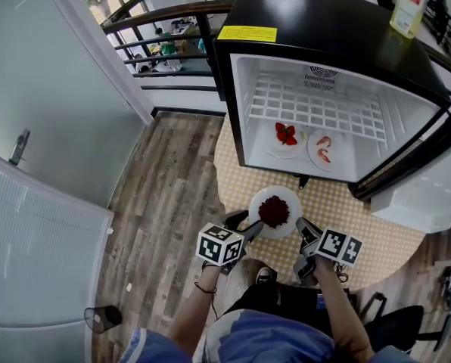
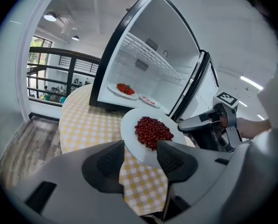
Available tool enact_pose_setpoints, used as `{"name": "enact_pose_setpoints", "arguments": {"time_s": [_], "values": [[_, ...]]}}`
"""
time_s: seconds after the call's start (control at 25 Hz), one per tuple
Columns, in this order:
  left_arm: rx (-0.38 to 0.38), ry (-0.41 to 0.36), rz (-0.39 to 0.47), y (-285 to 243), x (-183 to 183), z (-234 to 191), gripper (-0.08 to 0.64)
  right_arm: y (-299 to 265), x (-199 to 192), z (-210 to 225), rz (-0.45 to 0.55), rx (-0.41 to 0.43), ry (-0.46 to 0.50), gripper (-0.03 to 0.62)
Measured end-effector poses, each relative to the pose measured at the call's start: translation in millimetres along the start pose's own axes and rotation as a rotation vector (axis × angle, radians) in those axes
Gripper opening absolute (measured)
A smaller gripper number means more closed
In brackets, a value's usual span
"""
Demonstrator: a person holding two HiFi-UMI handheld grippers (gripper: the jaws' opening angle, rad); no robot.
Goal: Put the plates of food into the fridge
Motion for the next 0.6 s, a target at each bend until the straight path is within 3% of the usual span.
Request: {"name": "enact_pose_setpoints", "arguments": {"time_s": [0.6], "values": [[-0.095,-0.041,0.224,-7,117,50,0.222,59,87,-55,0.228,0.111,-0.053,0.027]]}}
Point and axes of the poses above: the fingertips, and each gripper's own axes: y backward along the fingers, z to its right, x out of its top, the point moved 4 cm from there along y, backward along the fingers, and after that the axes turned 9 degrees about z, right-handed, at the moved point
